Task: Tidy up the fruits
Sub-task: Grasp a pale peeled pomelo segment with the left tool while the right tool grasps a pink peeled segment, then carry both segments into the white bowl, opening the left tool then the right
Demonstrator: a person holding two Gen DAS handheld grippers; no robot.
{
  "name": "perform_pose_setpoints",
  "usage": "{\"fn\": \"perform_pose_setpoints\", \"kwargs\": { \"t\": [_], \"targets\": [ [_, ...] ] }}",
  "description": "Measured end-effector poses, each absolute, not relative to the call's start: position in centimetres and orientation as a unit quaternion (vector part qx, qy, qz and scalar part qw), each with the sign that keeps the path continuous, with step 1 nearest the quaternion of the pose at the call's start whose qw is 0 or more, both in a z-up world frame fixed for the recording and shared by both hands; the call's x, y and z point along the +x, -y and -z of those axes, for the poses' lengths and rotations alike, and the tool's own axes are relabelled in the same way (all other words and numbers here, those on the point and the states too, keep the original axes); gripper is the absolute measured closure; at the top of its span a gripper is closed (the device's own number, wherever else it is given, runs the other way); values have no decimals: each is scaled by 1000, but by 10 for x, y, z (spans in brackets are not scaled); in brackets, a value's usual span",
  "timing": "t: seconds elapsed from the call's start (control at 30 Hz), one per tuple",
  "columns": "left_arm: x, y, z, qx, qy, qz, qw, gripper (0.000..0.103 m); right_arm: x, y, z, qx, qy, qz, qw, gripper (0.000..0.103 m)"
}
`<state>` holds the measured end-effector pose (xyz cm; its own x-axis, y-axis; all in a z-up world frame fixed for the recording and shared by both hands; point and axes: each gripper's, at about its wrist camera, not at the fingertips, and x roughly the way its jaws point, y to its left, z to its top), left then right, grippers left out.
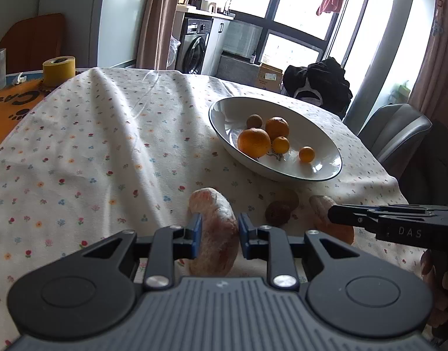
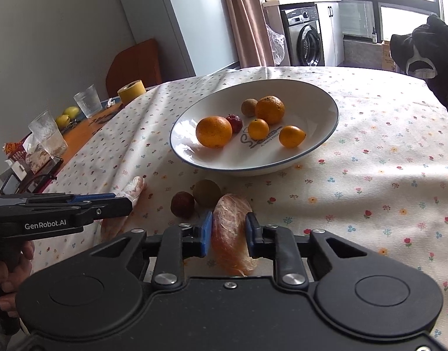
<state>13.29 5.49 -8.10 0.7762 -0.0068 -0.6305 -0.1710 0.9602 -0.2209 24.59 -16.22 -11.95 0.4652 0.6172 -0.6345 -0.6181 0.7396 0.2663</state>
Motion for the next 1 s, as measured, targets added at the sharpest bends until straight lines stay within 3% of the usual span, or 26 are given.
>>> {"fn": "perform_pose_setpoints", "kwargs": {
  "t": [0.17, 0.57, 0.73, 1.0],
  "targets": [
    [133, -59, 80, -139, -331, -40, 933, 79, 248, 168, 115, 6, -365, -355, 861, 88],
    [125, -86, 75, -163, -320, -54, 932, 79, 256, 179, 112, 21, -366, -339, 866, 88],
    [122, -96, 76, -169, -322, -68, 929, 79, 262, 187, 117, 44, -376, -346, 858, 80],
    [122, -103, 85, -195, -323, -55, 925, 79, 267, 195, 120, 71, -388, -358, 846, 79]
  ]
}}
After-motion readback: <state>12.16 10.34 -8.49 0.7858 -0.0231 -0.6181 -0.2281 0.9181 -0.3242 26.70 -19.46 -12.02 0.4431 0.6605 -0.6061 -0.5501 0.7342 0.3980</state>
